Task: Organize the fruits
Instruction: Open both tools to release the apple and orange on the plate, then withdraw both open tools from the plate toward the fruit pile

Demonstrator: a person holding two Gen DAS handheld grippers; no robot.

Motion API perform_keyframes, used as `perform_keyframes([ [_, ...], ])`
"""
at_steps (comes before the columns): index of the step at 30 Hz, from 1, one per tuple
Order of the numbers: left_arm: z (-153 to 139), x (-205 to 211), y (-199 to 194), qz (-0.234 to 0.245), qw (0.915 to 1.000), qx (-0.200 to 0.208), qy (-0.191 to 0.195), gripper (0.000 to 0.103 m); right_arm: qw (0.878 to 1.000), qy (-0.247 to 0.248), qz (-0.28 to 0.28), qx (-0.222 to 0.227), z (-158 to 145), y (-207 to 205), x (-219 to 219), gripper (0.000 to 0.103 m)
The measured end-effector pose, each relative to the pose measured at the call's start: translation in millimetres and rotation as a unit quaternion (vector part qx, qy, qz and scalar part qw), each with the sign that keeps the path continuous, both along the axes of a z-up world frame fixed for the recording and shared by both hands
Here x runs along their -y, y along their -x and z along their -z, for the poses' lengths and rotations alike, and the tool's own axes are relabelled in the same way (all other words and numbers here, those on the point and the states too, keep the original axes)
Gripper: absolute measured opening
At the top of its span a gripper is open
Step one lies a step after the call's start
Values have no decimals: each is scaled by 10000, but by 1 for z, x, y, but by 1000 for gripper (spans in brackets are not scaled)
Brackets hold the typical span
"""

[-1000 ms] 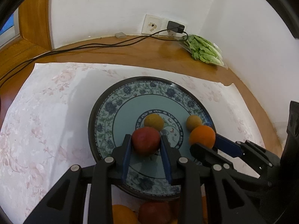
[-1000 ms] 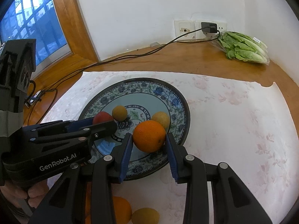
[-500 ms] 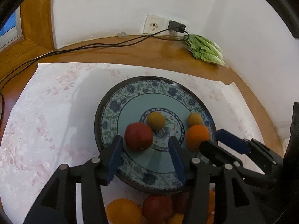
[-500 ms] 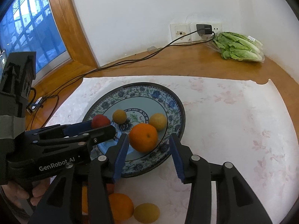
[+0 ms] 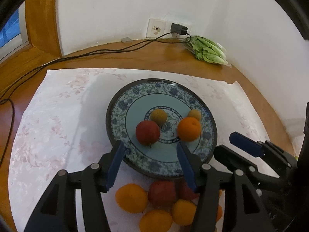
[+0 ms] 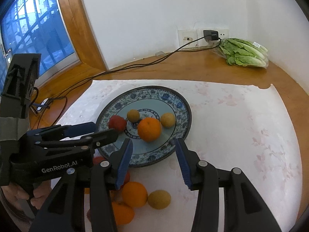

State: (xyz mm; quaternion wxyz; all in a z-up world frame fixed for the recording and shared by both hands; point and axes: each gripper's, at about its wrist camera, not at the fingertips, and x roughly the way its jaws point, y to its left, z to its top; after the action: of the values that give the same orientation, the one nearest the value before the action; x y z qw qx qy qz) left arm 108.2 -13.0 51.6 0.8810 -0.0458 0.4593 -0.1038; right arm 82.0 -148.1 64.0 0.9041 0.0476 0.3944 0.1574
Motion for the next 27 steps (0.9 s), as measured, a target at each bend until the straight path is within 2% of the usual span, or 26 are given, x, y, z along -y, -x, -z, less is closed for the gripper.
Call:
perform_keyframes([
  [18,1,-11,26,-182,9996,-132,-178,63,9996,96,170,-214,0,26,9,47],
  [27,1,-10,41,-115,9994,-177,-266,64,9992,46,185,-360,7,37,10,47],
])
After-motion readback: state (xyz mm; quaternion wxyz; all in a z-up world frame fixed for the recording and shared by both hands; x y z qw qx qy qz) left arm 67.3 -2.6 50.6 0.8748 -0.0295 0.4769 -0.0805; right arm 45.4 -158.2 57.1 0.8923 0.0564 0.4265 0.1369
